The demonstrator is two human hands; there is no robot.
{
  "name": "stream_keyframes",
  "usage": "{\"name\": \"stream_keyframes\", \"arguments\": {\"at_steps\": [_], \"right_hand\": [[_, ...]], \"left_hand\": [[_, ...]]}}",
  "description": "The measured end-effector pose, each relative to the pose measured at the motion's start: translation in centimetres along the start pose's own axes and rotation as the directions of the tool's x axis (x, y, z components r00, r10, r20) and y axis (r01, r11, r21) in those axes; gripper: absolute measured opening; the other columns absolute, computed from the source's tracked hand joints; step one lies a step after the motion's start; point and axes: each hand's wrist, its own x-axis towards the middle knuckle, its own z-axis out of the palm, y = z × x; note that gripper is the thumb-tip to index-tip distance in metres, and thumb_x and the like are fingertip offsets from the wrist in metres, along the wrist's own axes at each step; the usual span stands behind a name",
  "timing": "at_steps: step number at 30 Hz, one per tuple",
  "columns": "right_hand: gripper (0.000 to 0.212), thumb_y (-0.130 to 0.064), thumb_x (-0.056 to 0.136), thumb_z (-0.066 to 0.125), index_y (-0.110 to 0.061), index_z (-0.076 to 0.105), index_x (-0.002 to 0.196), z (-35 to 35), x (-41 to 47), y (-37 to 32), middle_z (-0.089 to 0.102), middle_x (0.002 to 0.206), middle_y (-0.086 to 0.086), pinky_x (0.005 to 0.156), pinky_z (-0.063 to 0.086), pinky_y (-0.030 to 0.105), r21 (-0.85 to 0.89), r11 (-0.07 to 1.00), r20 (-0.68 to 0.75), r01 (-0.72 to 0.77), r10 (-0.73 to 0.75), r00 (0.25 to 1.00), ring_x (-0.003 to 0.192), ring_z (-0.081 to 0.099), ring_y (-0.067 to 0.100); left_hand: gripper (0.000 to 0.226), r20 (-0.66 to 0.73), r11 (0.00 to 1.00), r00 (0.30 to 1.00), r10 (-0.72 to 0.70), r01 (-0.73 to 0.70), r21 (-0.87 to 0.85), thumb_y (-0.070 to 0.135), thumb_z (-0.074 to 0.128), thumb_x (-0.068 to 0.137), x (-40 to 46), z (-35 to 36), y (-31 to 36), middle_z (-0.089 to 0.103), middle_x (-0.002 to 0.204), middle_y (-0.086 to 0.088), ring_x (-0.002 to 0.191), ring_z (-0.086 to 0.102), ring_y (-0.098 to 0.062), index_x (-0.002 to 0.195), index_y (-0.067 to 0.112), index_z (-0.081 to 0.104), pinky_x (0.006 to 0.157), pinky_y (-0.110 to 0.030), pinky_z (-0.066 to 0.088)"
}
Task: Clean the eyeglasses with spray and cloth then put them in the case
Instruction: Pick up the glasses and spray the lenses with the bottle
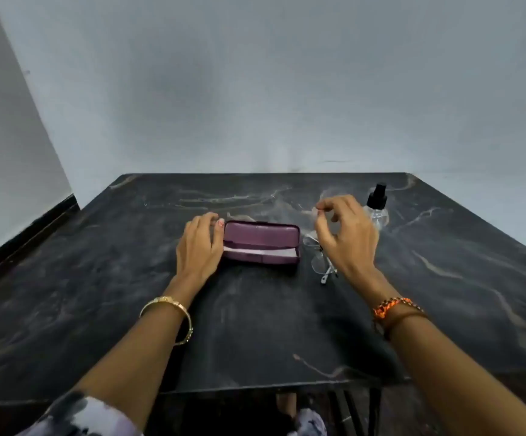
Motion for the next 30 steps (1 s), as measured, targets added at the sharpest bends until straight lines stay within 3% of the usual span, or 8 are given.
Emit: {"name": "stream_keyframes", "arguments": {"at_steps": [2, 7, 13, 17, 22, 24, 27, 30], "right_hand": [[0.005, -0.011, 0.078, 0.061, -0.009, 0.064, 0.083, -0.3, -1.2, 0.6, 0.065, 0.084, 0.005, 0.047, 0.026, 0.012, -0.044, 0.998, 0.004, -0.053, 0.053, 0.999, 0.071, 0.057, 0.018], [0.016, -0.023, 0.081, 0.062, -0.01, 0.063, 0.089, -0.5, -3.5, 2.4, 0.063, 0.09, 0.005, 0.055, 0.036, 0.024, -0.092, 0.988, 0.084, -0.123, 0.131, 0.988, 0.077, 0.06, 0.022], [0.047, -0.05, 0.077, 0.057, -0.011, 0.058, 0.103, 0.0, -3.5, 3.7, 0.061, 0.106, 0.007, 0.069, 0.037, 0.032, -0.173, 0.939, 0.243, -0.297, 0.333, 0.911, 0.093, 0.058, 0.029], [0.068, -0.062, 0.063, 0.062, -0.012, 0.061, 0.108, -0.6, -3.3, 4.0, 0.066, 0.101, 0.003, 0.081, 0.044, 0.035, -0.136, 0.906, 0.367, -0.401, 0.422, 0.829, 0.097, 0.06, 0.022], [0.057, -0.059, 0.056, 0.074, -0.007, 0.067, 0.077, -1.8, -3.1, 3.9, 0.064, 0.066, 0.001, 0.076, 0.052, 0.038, -0.145, 0.915, 0.341, -0.376, 0.403, 0.849, 0.077, 0.064, 0.022], [0.058, -0.06, 0.054, 0.074, -0.003, 0.064, 0.064, -2.1, -3.0, 3.7, 0.066, 0.062, 0.01, 0.07, 0.052, 0.041, -0.182, 0.919, 0.31, -0.349, 0.391, 0.867, 0.07, 0.063, 0.027], [0.051, -0.06, 0.053, 0.075, -0.012, 0.059, 0.052, -2.6, -2.9, 3.4, 0.063, 0.057, 0.01, 0.061, 0.047, 0.034, -0.205, 0.927, 0.297, -0.314, 0.365, 0.882, 0.066, 0.059, 0.027], [0.048, -0.056, 0.056, 0.076, -0.009, 0.063, 0.055, -2.6, -2.9, 3.2, 0.063, 0.056, 0.01, 0.062, 0.05, 0.037, -0.21, 0.94, 0.344, -0.268, 0.328, 0.88, 0.066, 0.06, 0.03]], "left_hand": [[0.026, -0.07, 0.998, 0.997, 0.028, -0.032, -0.05, 0.023, 0.041, 0.093, 0.2, 0.1, 0.0, 0.06, 0.11, -0.015, 0.104, 0.051, -0.029, 0.11, 0.007, 0.053, 0.084, -0.039, 0.041], [0.027, -0.155, 0.996, 0.988, 0.024, -0.037, -0.085, 0.021, 0.039, 0.094, 0.6, 0.5, -1.2, 0.061, 0.104, -0.017, 0.099, 0.053, -0.031, 0.106, 0.005, 0.056, 0.079, -0.03, 0.035], [0.037, -0.108, 0.987, 0.984, 0.14, -0.148, -0.07, 0.031, 0.033, 0.091, 0.9, 1.0, -1.2, 0.062, 0.102, -0.015, 0.097, 0.054, -0.027, 0.103, 0.005, 0.058, 0.078, -0.031, 0.038], [0.037, -0.073, 0.977, 0.977, 0.198, -0.203, -0.067, 0.032, 0.033, 0.09, 0.8, 0.9, -0.9, 0.062, 0.101, -0.013, 0.094, 0.052, -0.022, 0.102, 0.007, 0.058, 0.076, -0.028, 0.036], [0.039, -0.003, 0.981, 0.981, 0.193, -0.193, -0.013, 0.036, 0.033, 0.09, 1.1, 1.2, -1.3, 0.062, 0.104, -0.013, 0.097, 0.053, -0.026, 0.103, 0.008, 0.057, 0.078, -0.034, 0.039], [0.039, -0.013, 0.98, 0.98, 0.198, -0.198, -0.018, 0.036, 0.033, 0.09, 1.3, 1.1, -1.3, 0.062, 0.102, -0.013, 0.096, 0.054, -0.027, 0.102, 0.008, 0.057, 0.077, -0.036, 0.04], [0.039, -0.018, 0.974, 0.974, 0.225, -0.225, -0.025, 0.035, 0.034, 0.09, 1.4, 0.9, -1.1, 0.063, 0.101, -0.014, 0.095, 0.054, -0.027, 0.101, 0.007, 0.058, 0.078, -0.037, 0.041], [0.038, 0.005, 0.963, 0.963, 0.269, -0.268, -0.035, 0.035, 0.035, 0.09, 1.1, 1.1, -0.8, 0.063, 0.099, -0.014, 0.093, 0.055, -0.026, 0.101, 0.007, 0.059, 0.076, -0.038, 0.043]]}}
